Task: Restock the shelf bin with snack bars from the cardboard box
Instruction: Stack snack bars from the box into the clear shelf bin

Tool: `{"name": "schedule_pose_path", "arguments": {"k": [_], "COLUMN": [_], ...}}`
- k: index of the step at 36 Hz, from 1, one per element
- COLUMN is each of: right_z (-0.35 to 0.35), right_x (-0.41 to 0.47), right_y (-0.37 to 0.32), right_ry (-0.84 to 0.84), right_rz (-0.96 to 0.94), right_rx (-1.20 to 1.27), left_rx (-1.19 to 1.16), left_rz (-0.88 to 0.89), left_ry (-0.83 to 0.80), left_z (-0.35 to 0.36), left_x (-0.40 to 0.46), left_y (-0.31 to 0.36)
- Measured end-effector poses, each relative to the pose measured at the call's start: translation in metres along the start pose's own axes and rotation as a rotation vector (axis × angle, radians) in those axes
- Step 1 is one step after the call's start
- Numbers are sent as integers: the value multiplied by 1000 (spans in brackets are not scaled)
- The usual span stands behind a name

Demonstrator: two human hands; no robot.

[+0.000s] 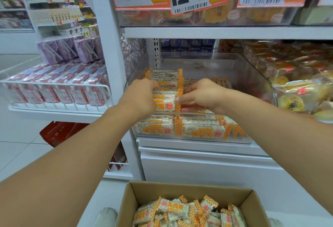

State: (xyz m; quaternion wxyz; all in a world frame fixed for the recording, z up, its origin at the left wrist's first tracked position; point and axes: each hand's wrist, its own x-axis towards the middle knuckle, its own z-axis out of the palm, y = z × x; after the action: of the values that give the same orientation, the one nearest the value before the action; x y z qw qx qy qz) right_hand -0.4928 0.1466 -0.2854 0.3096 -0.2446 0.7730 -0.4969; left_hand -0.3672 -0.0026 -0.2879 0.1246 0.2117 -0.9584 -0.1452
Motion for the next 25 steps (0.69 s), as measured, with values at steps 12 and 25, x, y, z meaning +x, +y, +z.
{"name": "schedule_pose_path", "arguments": {"k": [12,25], "right_z": [-8,-14], "right_x": [-9,-27], "right_y": [-11,-1], "right_ry": [4,148], "right_rz": [3,-253], "right_rx": [-156,-409], "left_rx": [-18,6], "left_rz": [12,123], "left_ry": [7,15], "left_z": [-3,-5], "left_x": [-5,-14], "left_y": [7,3]}}
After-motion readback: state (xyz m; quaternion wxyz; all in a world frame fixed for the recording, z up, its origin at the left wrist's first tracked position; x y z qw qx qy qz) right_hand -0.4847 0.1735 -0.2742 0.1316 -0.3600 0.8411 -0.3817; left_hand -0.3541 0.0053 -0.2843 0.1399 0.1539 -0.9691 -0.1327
